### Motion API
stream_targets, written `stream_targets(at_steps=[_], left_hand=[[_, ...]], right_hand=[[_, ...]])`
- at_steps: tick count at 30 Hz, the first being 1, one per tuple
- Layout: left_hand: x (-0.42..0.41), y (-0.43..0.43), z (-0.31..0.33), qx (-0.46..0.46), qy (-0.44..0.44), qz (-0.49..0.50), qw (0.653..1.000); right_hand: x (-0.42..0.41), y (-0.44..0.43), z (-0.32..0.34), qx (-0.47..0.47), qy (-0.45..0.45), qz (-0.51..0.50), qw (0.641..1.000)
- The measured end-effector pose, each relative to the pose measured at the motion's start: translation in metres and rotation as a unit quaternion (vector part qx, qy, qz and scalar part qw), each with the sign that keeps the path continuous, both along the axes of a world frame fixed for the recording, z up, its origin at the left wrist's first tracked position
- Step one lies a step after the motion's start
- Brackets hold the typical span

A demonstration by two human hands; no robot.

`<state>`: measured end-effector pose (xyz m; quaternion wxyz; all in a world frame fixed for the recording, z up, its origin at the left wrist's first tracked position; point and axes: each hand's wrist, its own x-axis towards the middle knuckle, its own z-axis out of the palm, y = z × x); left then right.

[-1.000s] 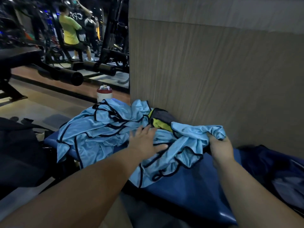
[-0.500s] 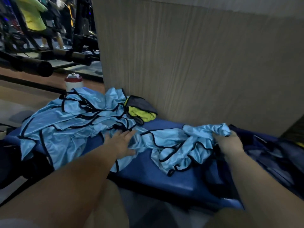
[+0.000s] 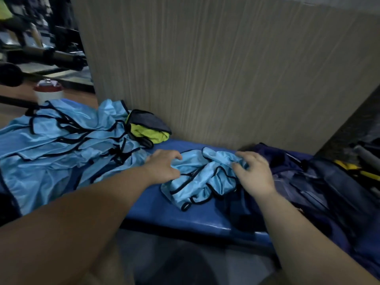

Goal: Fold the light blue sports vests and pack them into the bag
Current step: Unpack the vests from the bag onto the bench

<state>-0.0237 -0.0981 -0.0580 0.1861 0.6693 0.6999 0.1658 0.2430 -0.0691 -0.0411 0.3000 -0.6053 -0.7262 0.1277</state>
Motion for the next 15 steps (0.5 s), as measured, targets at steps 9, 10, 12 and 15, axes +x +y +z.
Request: stream_targets(at_steps=[9, 10, 12, 15], left_hand=[[0.034, 0.004, -0.028, -0.023, 0.166, -0.108, 0.98], [0.034, 0.005, -0.03, -0.021, 0.183, -0.115, 0.976], [0.032, 0.007, -0.029, 0.007, 0.191, -0.102, 0.976], [0.025, 0.013, -0.027, 0.042, 0.163, -0.038, 0.985]], right_hand=[[0.005, 0.001, -0.023, -0.089, -0.138, -0.012, 0.986], [0.008, 0.001, -0.024, -0.085, -0.14, -0.015, 0.986], [0.013, 0.003, -0.024, -0.067, -0.134, -0.027, 0.988], [0.02, 0.007, -0.023, -0.053, -0.079, -0.065, 0.993]])
